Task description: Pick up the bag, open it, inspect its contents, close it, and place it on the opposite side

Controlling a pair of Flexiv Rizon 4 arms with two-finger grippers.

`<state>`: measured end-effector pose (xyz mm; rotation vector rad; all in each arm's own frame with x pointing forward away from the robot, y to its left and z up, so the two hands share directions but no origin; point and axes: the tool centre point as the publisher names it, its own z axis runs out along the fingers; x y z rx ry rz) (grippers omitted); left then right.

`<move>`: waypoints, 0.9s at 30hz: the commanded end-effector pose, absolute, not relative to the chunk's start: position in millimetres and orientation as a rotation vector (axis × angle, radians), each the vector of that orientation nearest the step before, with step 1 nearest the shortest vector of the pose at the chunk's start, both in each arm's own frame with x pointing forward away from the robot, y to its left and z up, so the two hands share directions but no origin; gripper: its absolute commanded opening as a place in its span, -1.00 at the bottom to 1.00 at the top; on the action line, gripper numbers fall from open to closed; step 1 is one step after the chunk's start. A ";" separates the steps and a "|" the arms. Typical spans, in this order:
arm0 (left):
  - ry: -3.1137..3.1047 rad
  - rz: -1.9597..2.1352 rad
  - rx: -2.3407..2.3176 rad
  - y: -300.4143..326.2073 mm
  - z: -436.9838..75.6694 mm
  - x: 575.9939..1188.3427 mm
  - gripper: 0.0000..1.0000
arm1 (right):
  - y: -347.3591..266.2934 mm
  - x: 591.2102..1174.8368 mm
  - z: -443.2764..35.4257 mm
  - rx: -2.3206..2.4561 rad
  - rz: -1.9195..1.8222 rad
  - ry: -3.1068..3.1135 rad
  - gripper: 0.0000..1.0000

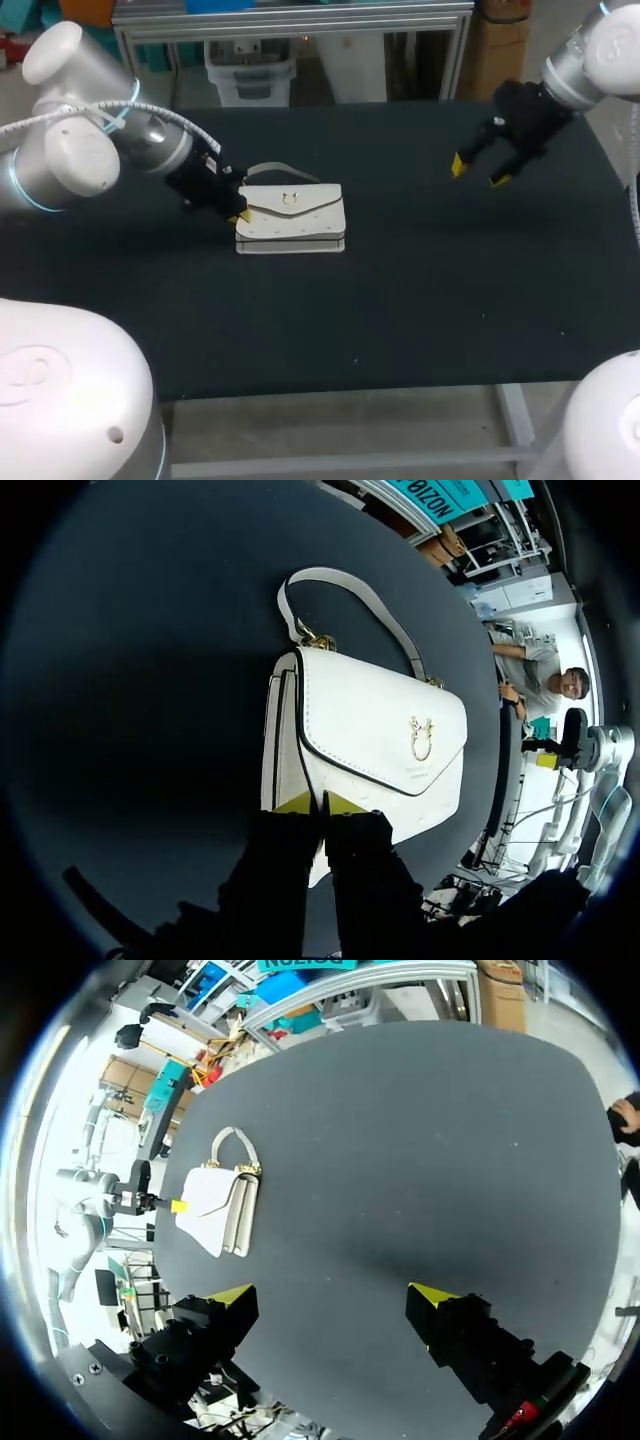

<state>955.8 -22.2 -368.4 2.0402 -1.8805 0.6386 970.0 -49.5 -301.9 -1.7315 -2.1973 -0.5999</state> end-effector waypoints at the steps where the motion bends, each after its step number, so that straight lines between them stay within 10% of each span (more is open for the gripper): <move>1: -1.887 0.625 2.056 -0.7 -370.1 969.7 -1.00 | -62.9 979.7 -298.1 -1.787 -0.567 -2.213 1.00; 27: -1.938 0.467 2.199 133.3 -371.1 1048.9 -1.00 | -151.1 1047.3 -288.5 -1.997 -0.432 -2.371 1.00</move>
